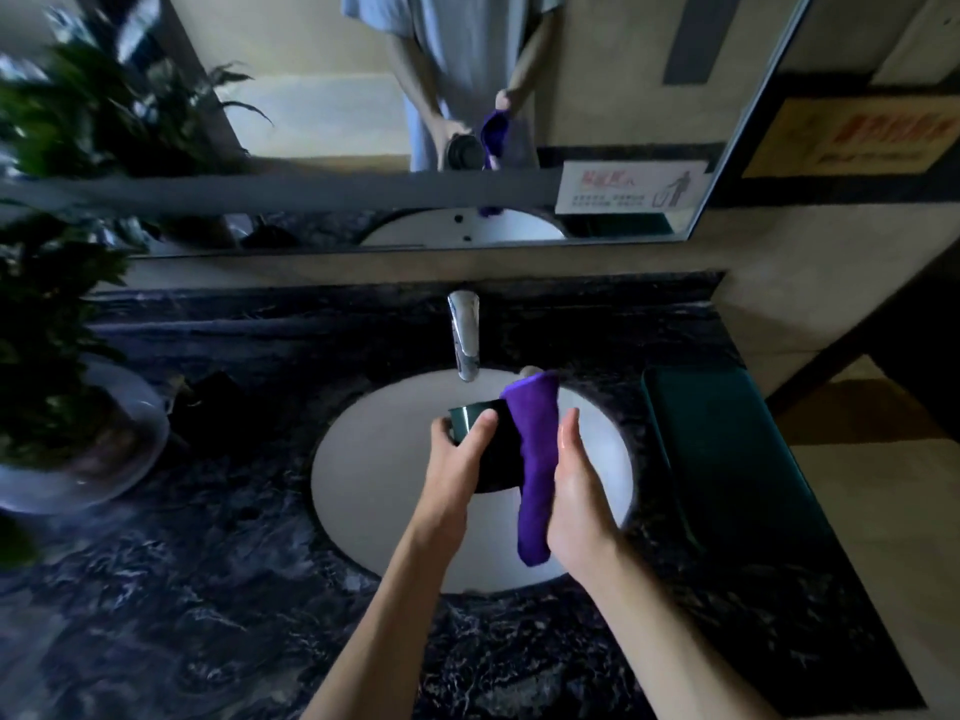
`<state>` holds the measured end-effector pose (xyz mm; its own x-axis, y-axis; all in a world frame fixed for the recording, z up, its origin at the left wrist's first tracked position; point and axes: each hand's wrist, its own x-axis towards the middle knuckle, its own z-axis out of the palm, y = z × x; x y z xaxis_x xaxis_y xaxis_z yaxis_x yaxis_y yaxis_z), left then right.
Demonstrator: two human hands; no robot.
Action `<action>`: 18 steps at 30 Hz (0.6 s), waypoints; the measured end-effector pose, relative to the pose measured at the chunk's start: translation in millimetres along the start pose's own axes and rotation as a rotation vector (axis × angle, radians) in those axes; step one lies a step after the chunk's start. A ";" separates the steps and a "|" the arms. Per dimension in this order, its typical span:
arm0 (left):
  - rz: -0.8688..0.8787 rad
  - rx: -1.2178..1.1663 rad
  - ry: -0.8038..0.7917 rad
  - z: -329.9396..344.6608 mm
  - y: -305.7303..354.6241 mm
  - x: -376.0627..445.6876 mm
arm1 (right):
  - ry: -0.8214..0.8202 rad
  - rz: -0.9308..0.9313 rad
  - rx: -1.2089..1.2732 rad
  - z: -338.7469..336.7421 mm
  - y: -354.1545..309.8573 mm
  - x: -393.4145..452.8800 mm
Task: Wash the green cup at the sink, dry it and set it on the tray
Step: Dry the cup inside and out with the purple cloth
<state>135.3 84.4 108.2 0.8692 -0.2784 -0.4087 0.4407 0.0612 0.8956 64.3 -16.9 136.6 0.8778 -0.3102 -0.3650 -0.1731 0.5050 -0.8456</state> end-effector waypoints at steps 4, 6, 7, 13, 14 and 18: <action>0.042 -0.025 -0.010 -9.5 12.9 6.4 | -0.216 -0.060 -0.185 5.5 -6.2 17.6; 0.061 -0.069 -0.046 -11.5 18.6 8.7 | -0.242 -0.154 -0.381 10.3 -10.8 22.3; 0.061 -0.093 -0.052 -10.7 22.6 9.0 | -0.217 -0.208 -0.464 13.0 -10.6 26.0; 0.065 -0.060 -0.037 -1.4 37.1 11.8 | -0.090 -0.351 -0.522 32.8 -10.6 42.4; 0.075 -0.037 -0.039 -0.2 38.7 13.9 | -0.073 -0.350 -0.505 33.9 -12.1 44.9; 0.115 -0.016 -0.030 -1.0 40.3 18.2 | 0.037 -0.326 -0.417 38.4 -22.8 51.8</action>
<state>169.1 82.8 136.7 0.9073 -0.2971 -0.2975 0.3419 0.1095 0.9333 130.9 -13.6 152.0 0.9009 -0.4293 -0.0642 -0.0632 0.0166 -0.9979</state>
